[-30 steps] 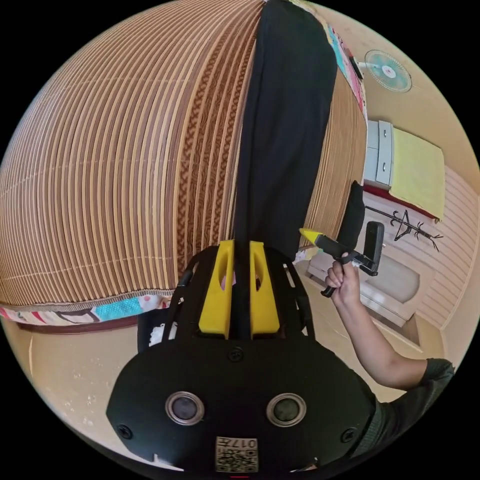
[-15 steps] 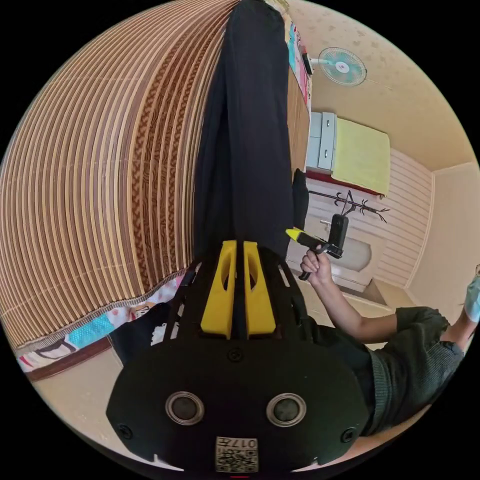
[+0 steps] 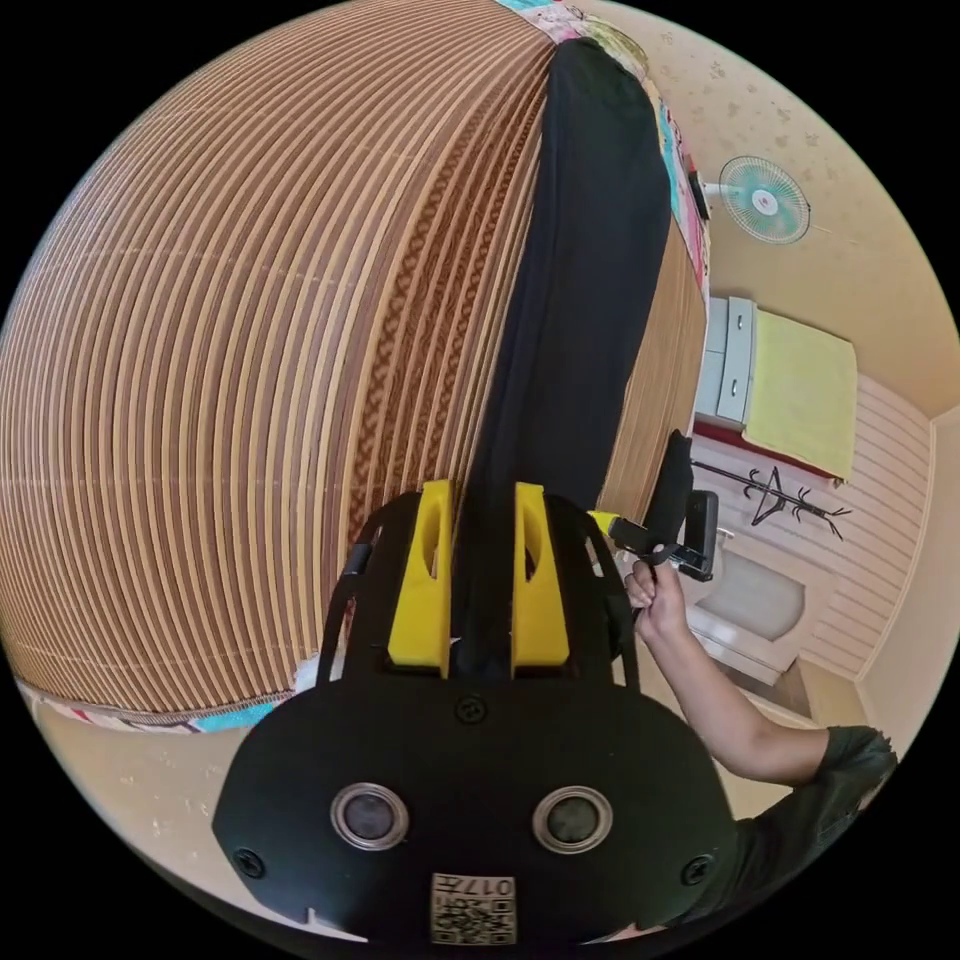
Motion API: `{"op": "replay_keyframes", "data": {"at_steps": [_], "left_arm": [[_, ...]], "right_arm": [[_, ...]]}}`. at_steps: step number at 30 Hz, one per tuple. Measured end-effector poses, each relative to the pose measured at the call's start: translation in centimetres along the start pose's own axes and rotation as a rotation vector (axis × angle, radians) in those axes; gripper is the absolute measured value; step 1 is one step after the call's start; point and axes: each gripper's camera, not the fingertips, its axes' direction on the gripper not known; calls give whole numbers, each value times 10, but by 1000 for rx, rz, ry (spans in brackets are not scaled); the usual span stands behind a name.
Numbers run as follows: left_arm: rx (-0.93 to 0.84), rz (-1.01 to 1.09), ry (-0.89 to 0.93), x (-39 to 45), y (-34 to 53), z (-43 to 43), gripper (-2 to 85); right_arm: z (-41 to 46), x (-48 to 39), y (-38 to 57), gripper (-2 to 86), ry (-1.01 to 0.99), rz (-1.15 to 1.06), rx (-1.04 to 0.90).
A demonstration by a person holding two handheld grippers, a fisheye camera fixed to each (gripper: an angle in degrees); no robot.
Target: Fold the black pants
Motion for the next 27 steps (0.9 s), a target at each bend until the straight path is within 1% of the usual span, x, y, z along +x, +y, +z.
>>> {"op": "replay_keyframes", "data": {"at_steps": [2, 3, 6, 8, 9, 10, 12, 13, 15, 17, 20, 22, 25, 27], "left_arm": [[-55, 57, -32, 11, -8, 15, 60], [-61, 73, -43, 14, -8, 17, 57], [-73, 131, -100, 28, 10, 26, 47], [-107, 174, -89, 36, 38, 31, 44], [-127, 182, -95, 38, 47, 33, 44], [-176, 184, -113, 38, 64, 40, 46], [-261, 131, -126, 31, 87, 49, 50], [-275, 81, -118, 23, 99, 50, 53], [-192, 40, -41, 13, 109, 39, 66], [-61, 3, 79, -2, 104, 22, 87], [23, 0, 139, -13, 75, 12, 114], [41, 40, 170, -11, 53, 13, 113], [-6, 99, 222, 1, 18, 27, 104], [-55, 114, 215, 10, 4, 38, 86]], "right_arm": [[-1, -2, 1, 55, 36, -52, -24], [-3, -1, 6, 47, -1, -84, -28], [-5, 3, 32, 37, -16, -69, -27], [1, 5, 55, 36, 4, -47, -61], [11, 6, 71, 37, 12, -32, -109], [20, 10, 85, 41, 0, -13, -164], [25, 14, 102, 50, -24, 4, -206], [19, 15, 108, 61, -58, -6, -165], [3, 22, 106, 84, -127, 0, -81], [-14, 33, 94, 106, -199, 9, 6], [-31, 50, 58, 123, -289, -9, 94], [-36, 55, 25, 124, -324, -28, 120], [-27, 53, -11, 107, -362, -67, 75], [-23, 50, -22, 88, -404, -71, 57]]}}
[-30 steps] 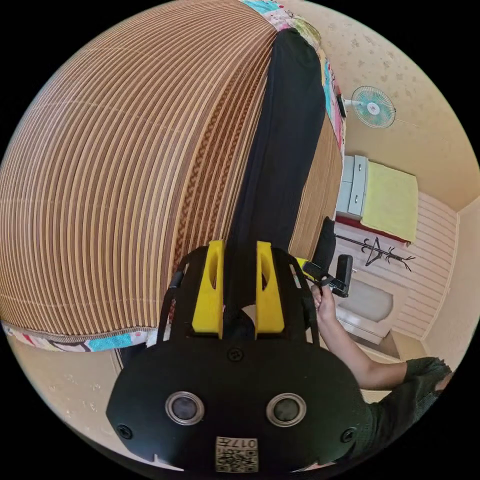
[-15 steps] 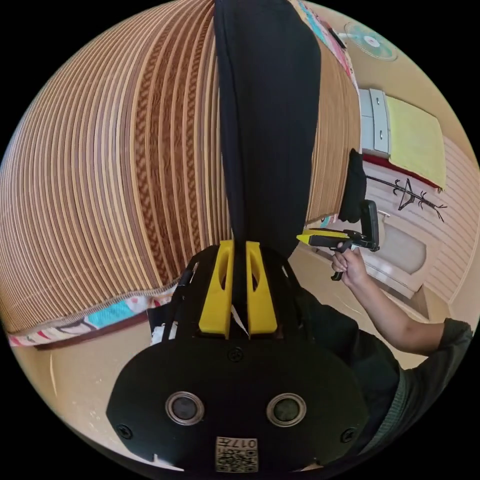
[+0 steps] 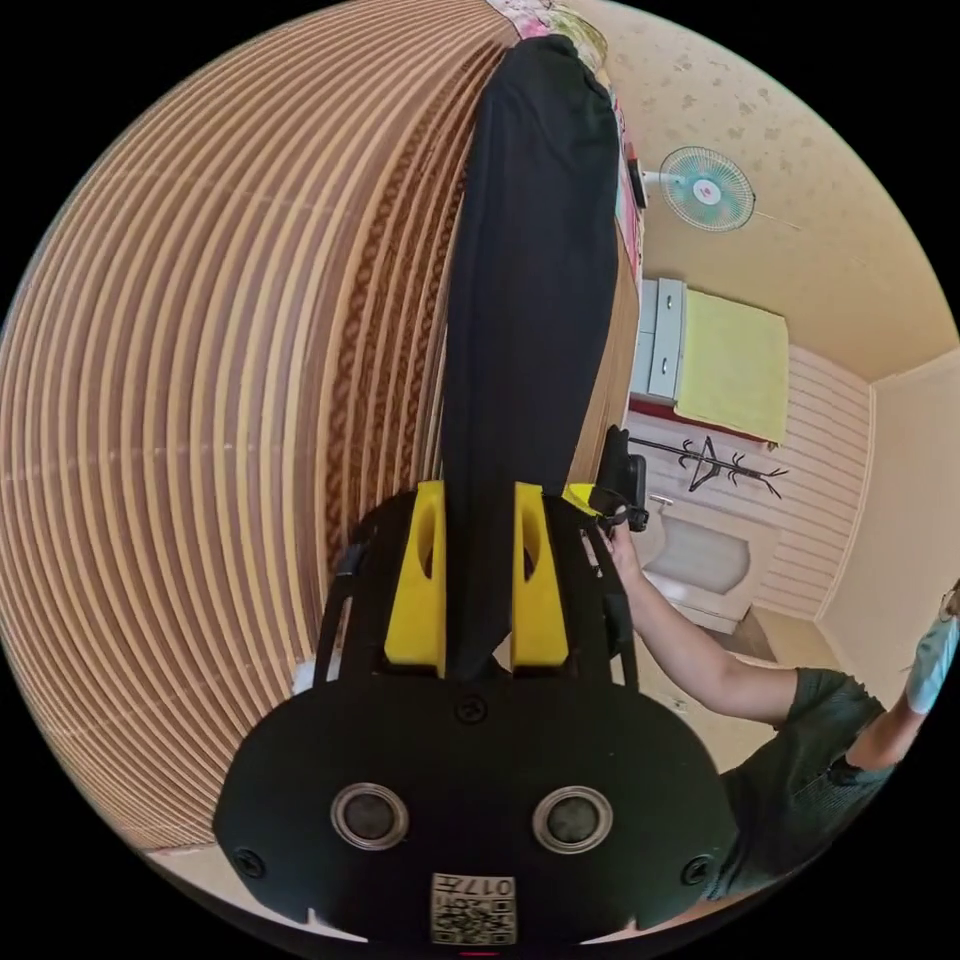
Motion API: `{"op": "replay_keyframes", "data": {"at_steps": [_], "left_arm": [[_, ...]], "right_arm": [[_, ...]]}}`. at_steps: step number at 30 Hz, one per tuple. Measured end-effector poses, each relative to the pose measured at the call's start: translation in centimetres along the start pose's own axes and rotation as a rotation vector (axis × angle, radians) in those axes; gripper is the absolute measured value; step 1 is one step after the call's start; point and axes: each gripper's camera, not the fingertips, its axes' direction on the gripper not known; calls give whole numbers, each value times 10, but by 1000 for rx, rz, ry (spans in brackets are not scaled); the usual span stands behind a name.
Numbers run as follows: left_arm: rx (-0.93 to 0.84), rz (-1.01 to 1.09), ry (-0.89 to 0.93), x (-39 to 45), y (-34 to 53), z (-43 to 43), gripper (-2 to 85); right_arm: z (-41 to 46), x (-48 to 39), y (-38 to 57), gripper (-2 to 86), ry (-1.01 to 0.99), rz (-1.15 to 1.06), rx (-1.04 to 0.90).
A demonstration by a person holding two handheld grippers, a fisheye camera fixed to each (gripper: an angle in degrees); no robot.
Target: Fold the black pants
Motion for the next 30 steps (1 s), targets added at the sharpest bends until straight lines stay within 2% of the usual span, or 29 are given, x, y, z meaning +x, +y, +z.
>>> {"op": "replay_keyframes", "data": {"at_steps": [4, 7, 12, 17, 24, 27, 30], "left_arm": [[-73, -16, -35, 6, 0, 12, 48], [-39, 82, 74, 22, 28, -6, 43], [9, 293, 262, 71, 105, -55, 41], [58, 522, 292, 169, 194, -111, 40], [160, 903, 310, 300, 249, -181, 41], [198, 921, 288, 333, 233, -200, 43], [211, 767, 146, 330, 186, -199, 44]], "right_arm": [[-3, -12, 11, 37, -103, -14, 3], [-17, -39, 44, 24, -267, -110, 12], [-48, -120, 116, 12, -381, -286, 13], [-79, -239, 180, 6, -340, -533, -1], [-133, -398, 229, 4, -327, -940, 110], [-139, -427, 209, 5, -165, -923, 161], [-127, -413, 154, 5, 8, -765, 178]]}}
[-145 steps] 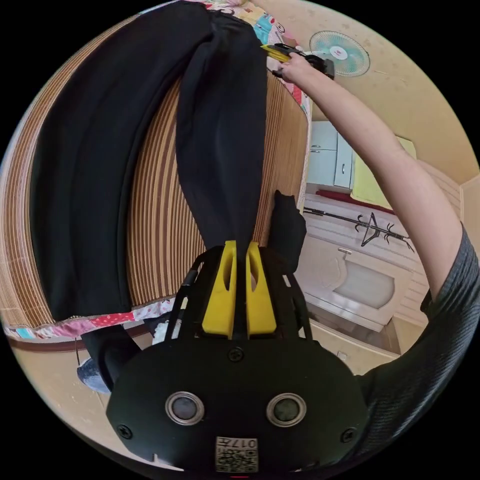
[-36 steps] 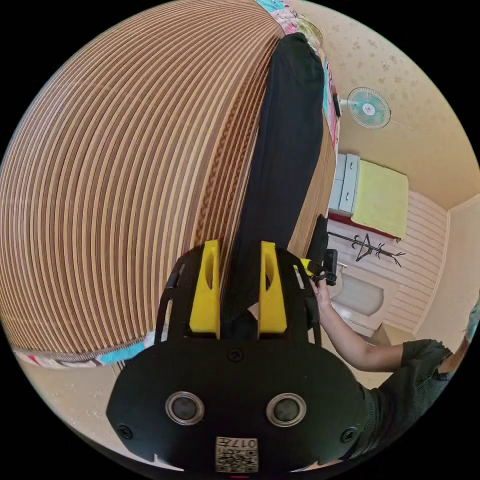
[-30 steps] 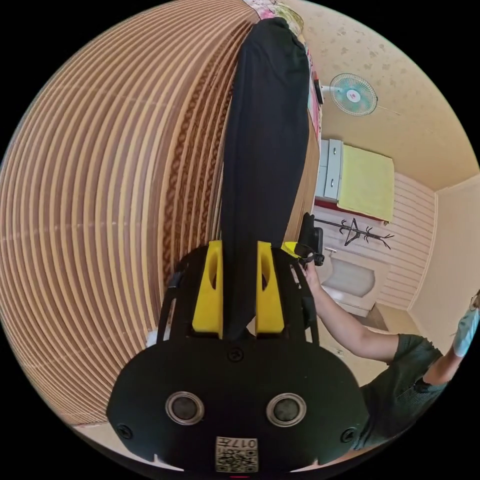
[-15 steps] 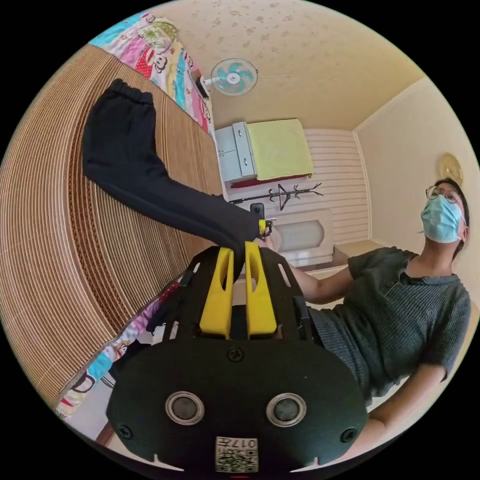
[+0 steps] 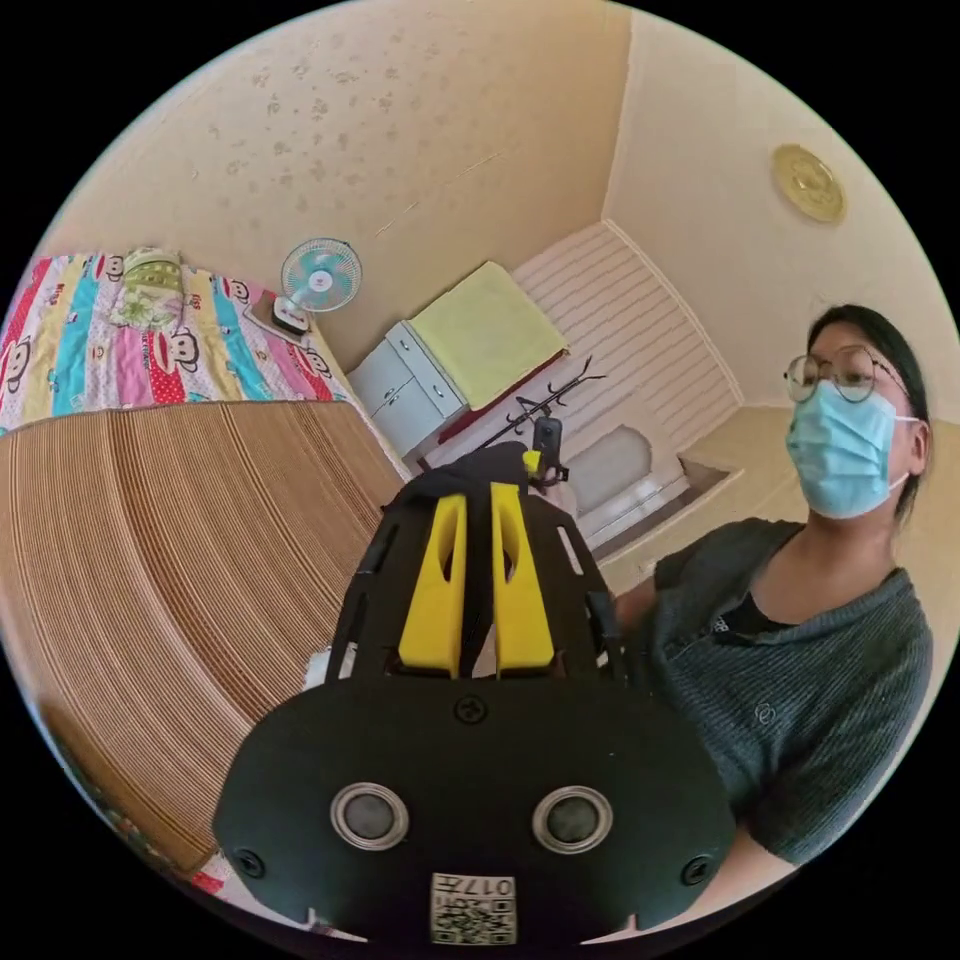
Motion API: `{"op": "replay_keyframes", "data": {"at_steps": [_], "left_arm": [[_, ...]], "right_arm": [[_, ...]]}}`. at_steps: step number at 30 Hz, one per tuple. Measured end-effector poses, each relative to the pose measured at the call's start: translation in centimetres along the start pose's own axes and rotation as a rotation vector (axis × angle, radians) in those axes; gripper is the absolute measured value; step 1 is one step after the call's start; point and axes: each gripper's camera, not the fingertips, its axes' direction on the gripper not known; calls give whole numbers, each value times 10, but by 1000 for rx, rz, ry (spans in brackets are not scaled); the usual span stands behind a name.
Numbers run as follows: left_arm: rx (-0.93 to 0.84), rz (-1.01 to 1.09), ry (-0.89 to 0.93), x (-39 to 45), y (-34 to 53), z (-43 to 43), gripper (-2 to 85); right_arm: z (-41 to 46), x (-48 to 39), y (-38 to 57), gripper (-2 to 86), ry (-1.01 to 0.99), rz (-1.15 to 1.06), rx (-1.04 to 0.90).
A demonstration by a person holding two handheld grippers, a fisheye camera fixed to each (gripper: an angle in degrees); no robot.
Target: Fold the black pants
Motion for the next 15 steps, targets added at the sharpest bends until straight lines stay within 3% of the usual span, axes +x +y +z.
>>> {"op": "replay_keyframes", "data": {"at_steps": [2, 7, 11, 15], "left_arm": [[-62, -116, -111, -54, -18, 22, 43], [-98, -327, -115, -190, -22, 70, 42], [-199, -476, -168, -261, 28, 103, 43], [-228, -550, -98, -272, 108, 118, 43]], "right_arm": [[15, 46, -8, 5, 59, 91, -13], [53, 178, 9, 8, 22, 359, -15], [88, 193, 60, 12, 77, 432, -126], [103, 176, 162, 22, 9, 529, -149]]}}
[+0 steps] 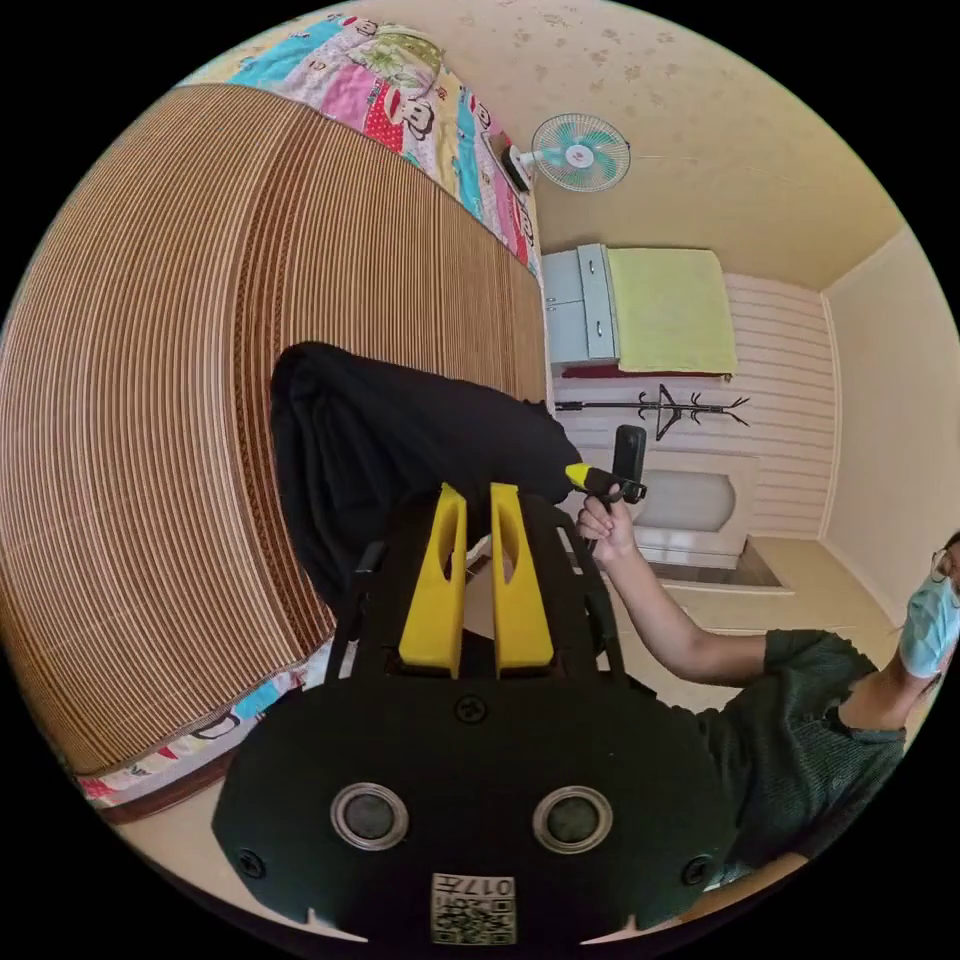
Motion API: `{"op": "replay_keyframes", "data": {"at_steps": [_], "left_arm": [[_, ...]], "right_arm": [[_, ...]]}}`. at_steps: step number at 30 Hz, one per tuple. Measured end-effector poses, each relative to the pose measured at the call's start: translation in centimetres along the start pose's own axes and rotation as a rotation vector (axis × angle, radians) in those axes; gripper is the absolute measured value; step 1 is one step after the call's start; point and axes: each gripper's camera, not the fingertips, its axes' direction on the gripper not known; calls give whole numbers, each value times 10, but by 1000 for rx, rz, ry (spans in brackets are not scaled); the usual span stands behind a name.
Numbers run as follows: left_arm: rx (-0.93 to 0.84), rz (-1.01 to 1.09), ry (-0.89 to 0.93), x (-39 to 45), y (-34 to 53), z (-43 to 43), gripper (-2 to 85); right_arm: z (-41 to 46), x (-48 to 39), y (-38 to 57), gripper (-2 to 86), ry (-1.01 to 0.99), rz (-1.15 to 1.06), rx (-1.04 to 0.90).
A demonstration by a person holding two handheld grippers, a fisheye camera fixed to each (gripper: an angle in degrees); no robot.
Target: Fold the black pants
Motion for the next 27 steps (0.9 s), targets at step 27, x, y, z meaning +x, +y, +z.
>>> {"op": "replay_keyframes", "data": {"at_steps": [27], "left_arm": [[-87, -323, -80, -227, -9, 81, 147]], "right_arm": [[56, 74, 26, 168, 8, 490, -139]]}}
